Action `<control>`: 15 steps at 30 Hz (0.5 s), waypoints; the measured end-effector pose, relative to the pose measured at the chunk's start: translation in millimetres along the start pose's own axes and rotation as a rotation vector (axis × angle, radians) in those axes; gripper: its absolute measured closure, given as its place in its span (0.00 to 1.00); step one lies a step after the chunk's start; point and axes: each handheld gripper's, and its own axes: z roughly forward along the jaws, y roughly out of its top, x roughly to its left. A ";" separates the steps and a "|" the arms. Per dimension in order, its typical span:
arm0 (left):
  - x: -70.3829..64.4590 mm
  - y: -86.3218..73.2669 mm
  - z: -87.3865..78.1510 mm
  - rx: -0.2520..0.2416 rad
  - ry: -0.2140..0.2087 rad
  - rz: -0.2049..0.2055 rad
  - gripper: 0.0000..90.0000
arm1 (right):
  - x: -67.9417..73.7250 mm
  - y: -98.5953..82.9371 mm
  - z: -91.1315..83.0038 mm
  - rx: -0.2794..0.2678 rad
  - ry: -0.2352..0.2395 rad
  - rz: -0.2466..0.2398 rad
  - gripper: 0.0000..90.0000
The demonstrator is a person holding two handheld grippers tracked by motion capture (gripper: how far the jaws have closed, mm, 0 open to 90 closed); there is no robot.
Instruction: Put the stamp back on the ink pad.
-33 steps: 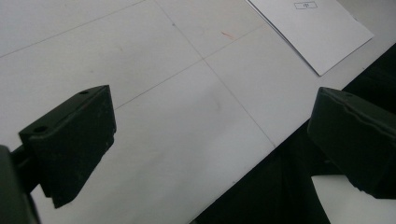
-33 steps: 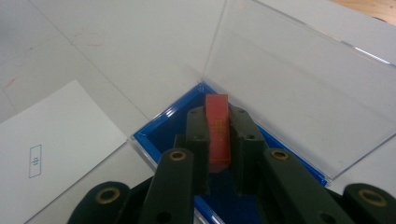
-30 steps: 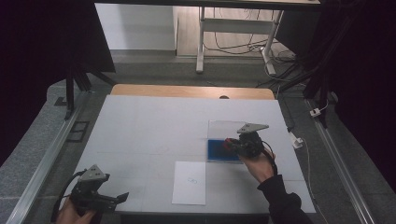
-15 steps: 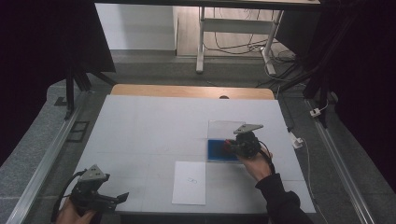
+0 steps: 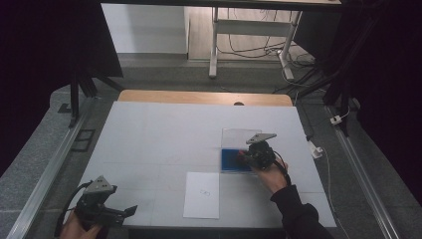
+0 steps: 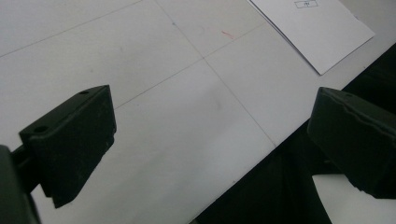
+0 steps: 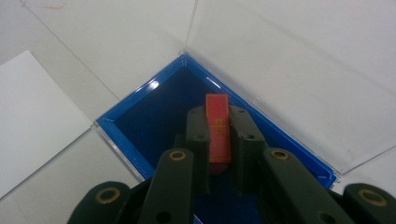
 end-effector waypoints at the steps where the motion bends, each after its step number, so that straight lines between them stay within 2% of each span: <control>1: 0.0 0.0 0.0 0.000 0.000 0.000 0.02 | -0.1 0.0 0.0 0.000 0.000 0.000 0.88; 6: 0.2 -0.1 -0.2 -0.001 -0.001 0.000 0.02 | -1.0 -0.5 0.2 -0.001 0.010 0.011 0.87; 10: 0.2 -0.1 -0.3 -0.002 -0.001 0.001 0.02 | 0.0 -1.8 2.6 0.017 0.006 0.000 0.85; 15: 0.1 -0.1 -0.3 -0.001 -0.001 0.001 0.02 | 0.0 -0.3 -0.9 -0.009 0.006 0.009 0.82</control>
